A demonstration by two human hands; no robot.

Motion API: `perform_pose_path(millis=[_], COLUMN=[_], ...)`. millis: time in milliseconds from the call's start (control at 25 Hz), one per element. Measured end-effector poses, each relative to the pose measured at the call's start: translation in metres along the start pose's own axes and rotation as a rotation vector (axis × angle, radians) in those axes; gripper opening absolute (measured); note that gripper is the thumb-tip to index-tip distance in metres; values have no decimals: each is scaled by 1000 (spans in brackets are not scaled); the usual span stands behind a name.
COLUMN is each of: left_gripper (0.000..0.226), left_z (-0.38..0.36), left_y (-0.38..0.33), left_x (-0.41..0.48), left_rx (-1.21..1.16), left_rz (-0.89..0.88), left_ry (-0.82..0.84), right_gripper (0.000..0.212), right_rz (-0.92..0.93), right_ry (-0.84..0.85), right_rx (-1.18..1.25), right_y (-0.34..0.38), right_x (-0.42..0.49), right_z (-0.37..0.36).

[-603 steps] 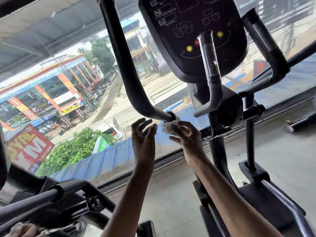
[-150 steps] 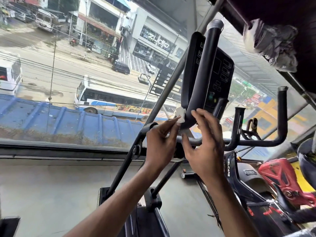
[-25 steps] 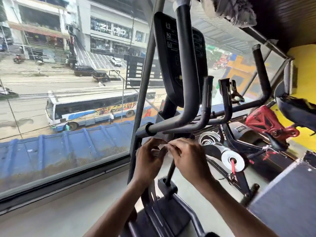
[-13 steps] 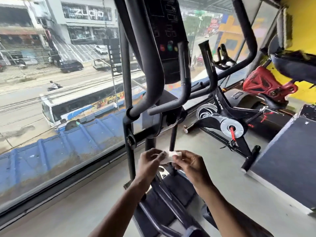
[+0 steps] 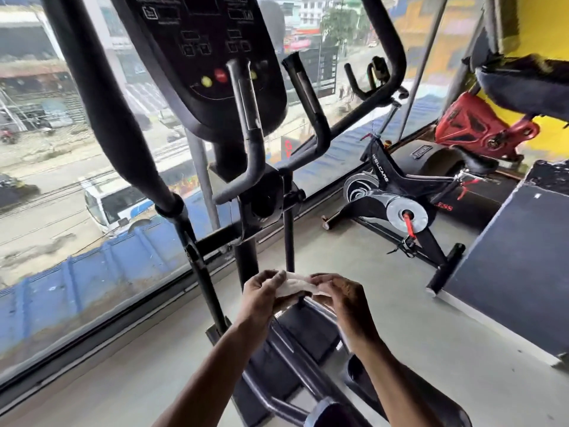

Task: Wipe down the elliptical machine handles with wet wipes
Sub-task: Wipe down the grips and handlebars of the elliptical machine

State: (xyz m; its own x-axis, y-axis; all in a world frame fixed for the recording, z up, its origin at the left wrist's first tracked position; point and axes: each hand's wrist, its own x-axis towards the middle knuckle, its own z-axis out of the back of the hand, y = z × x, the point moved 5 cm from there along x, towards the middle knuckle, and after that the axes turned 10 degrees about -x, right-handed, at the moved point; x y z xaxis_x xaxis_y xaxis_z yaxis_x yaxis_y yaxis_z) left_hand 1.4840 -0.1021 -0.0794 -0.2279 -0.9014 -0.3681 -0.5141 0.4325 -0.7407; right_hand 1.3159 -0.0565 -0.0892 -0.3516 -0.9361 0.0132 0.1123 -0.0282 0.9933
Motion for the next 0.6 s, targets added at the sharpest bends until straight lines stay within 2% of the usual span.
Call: perform_pose_path(millis=[120,320,520,600], left_gripper=[22,28,55,59], left_z=[-20,-35,-46,-46], left_y=[15,31,40,42], left_x=[4,5,2,2], left_rx=[13,78,163,152], left_rz=[-70,-150,-202,-206], left_ry=[25,50,107,116], right_gripper=[4,33,11,5], right_rz=[53,81,60,1], right_ry=[-25,83,54,38], right_rx=[-211,-273,-275,-154], right_y=[-2,-8,-12,-14], right_x=[9,15,20,21], right_z=[25,42,55,57])
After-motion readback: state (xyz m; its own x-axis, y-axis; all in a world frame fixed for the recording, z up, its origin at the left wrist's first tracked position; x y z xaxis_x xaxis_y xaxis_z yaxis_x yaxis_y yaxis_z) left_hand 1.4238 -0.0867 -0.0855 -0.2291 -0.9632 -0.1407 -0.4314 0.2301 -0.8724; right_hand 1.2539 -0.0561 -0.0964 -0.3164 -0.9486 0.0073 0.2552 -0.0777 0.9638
